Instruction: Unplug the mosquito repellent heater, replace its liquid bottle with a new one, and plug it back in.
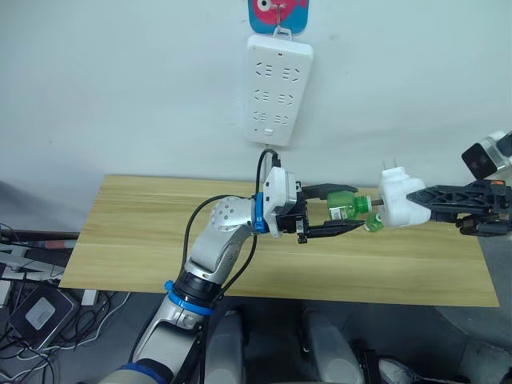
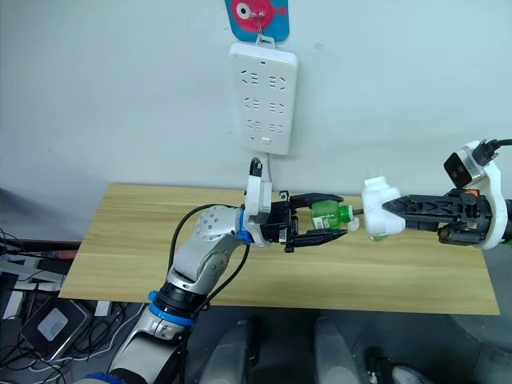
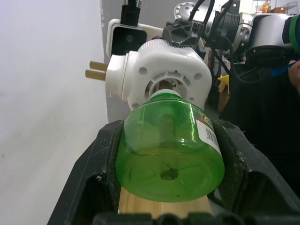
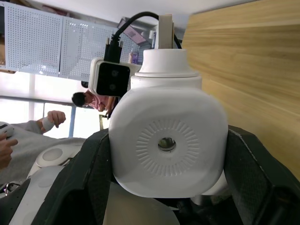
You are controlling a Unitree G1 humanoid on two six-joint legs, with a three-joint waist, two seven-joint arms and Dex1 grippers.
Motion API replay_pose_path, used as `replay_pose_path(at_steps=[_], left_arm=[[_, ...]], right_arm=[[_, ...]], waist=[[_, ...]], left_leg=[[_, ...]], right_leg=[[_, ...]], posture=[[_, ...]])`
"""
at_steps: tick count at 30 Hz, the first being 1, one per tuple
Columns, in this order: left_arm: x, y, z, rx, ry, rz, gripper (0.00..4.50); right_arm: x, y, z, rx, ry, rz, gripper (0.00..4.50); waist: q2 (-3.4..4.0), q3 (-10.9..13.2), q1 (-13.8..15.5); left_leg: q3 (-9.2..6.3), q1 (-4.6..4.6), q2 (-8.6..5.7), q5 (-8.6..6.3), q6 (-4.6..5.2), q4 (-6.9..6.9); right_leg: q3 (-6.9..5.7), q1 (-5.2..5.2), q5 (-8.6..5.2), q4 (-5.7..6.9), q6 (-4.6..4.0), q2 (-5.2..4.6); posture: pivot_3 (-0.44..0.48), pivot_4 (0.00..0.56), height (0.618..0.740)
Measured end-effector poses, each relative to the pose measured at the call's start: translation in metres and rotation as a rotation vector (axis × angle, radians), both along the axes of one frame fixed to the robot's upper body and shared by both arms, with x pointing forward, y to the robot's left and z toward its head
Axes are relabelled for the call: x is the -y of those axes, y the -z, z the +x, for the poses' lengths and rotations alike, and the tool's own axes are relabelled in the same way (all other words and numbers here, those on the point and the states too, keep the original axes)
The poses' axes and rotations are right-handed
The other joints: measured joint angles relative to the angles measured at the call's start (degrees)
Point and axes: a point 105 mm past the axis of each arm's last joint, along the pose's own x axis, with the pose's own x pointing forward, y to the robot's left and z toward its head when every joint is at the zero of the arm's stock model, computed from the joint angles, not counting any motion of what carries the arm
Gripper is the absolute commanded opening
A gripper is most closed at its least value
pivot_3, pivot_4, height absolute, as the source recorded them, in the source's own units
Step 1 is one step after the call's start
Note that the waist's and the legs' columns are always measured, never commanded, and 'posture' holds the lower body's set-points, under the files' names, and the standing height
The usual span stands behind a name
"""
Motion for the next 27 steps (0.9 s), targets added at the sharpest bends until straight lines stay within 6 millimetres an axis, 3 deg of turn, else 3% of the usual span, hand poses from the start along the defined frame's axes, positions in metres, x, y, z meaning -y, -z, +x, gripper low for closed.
replay_pose_path(at_steps=[27], left_arm=[[0.0003,0.0016,-0.0005,0.000,0.004,0.004,2.30]], right_arm=[[-0.0037,-0.0053,0.0080,0.034,0.009,0.020,2.93]], waist=[[0.01,0.0,0.0]], left_leg=[[-0.02,-0.02,0.00,0.00,0.00,0.01]], right_leg=[[-0.02,0.00,0.00,0.00,0.00,0.00]], posture=[[-0.123,0.325,0.740]])
